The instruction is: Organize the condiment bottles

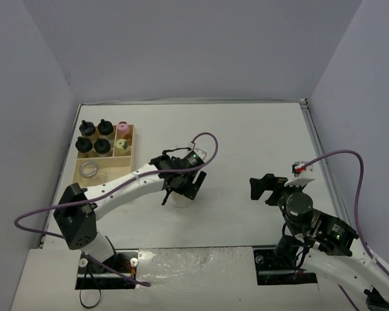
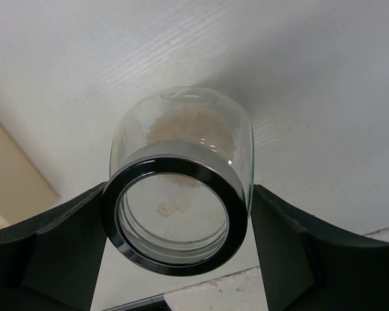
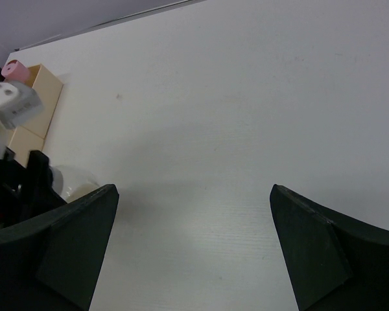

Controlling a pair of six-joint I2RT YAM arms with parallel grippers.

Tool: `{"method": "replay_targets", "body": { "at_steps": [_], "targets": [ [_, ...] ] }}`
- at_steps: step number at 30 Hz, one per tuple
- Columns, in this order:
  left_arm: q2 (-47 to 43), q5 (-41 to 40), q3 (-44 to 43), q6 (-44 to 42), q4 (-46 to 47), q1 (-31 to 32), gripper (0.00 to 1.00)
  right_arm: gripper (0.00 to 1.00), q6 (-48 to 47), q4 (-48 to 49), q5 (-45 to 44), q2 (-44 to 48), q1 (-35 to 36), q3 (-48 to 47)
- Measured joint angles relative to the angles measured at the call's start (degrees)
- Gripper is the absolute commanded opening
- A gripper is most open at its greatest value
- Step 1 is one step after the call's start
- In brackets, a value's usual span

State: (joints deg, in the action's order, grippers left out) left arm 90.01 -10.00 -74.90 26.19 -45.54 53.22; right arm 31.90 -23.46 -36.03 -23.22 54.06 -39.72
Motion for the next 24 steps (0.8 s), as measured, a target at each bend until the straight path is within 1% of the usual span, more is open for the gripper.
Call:
{"method": "replay_targets", "body": {
  "at_steps": [3,6,8,10,13,16,20,24],
  "targets": [
    [-7.5,-0.7,0.0,-0.3,-2.6,-5.7,0.00,1.00,0.0,0.0,0.0,0.1,0.0,0.0],
    [-14.5,-1.5,0.0,-1.2,-5.0,-13.6,0.00,1.00,0.0,0.0,0.0,0.3,0.0,0.0],
    [-17.5,-1.5,0.0,-2.0,-6.5,-19.4,0.00,1.00,0.0,0.0,0.0,0.5,0.0,0.0],
    [-19.5,-1.2,0.0,-3.3,-8.2,-25.3,0.00,1.00,0.0,0.0,0.0,0.6,0.0,0.0],
    [-20.1,0.2,0.0,-5.9,-10.1,-34.1,0.00,1.00,0.0,0.0,0.1,0.6,0.0,0.0],
    [-19.0,1.5,0.0,-8.0,-10.9,-40.6,0.00,1.00,0.0,0.0,0.1,0.7,0.0,0.0],
    [-16.7,3.7,0.6,-10.2,-10.4,-44.9,0.00,1.00,0.0,0.0,0.3,1.1,0.0,0.0],
    [-14.0,5.0,1.9,-11.4,-8.9,-46.3,0.00,1.00,0.0,-0.1,0.4,1.1,0.0,0.0]
  ]
}}
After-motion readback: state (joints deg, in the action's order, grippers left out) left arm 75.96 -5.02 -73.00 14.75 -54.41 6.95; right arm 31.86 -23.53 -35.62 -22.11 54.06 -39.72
